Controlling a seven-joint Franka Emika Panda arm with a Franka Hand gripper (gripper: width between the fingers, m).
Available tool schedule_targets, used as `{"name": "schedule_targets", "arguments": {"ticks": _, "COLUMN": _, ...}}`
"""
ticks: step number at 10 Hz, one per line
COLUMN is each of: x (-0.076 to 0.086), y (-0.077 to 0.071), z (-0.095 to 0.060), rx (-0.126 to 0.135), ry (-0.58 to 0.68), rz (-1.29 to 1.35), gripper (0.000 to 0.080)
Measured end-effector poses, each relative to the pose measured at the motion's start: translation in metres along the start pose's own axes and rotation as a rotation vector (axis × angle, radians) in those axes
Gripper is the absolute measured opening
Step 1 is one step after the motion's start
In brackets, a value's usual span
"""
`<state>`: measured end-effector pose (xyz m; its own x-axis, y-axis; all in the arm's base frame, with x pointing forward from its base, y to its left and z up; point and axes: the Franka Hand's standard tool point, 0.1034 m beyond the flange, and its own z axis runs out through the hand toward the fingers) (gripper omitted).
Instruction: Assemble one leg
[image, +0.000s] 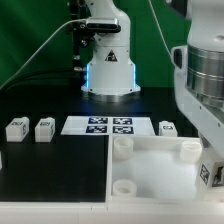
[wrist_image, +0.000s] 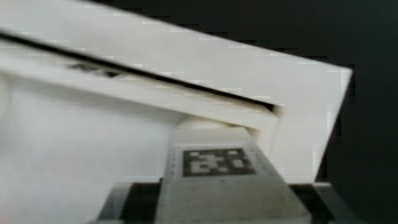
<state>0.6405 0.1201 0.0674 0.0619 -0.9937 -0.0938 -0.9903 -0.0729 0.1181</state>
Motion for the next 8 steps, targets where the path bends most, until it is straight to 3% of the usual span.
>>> {"name": "schedule_targets", "arguments": {"ticks": 2, "x": -0.0002, "y": 0.0015, "z": 0.0, "rx": 0.055, "ry": 0.009, "rz": 0.185, "gripper": 0.0292}}
{"name": "schedule_targets", "arguments": {"ticks": 4, "x": -0.0007, "y": 0.0015, "z": -0.0008, "rx": 0.065, "ry": 0.016, "rz": 0.36, "gripper": 0.0292}}
{"name": "schedule_targets", "arguments": {"ticks": 8, "x": 0.0003, "y": 0.0021, "z": -0.0015, "rx": 0.078, "ry": 0.033, "rz": 0.376, "gripper": 0.0292}}
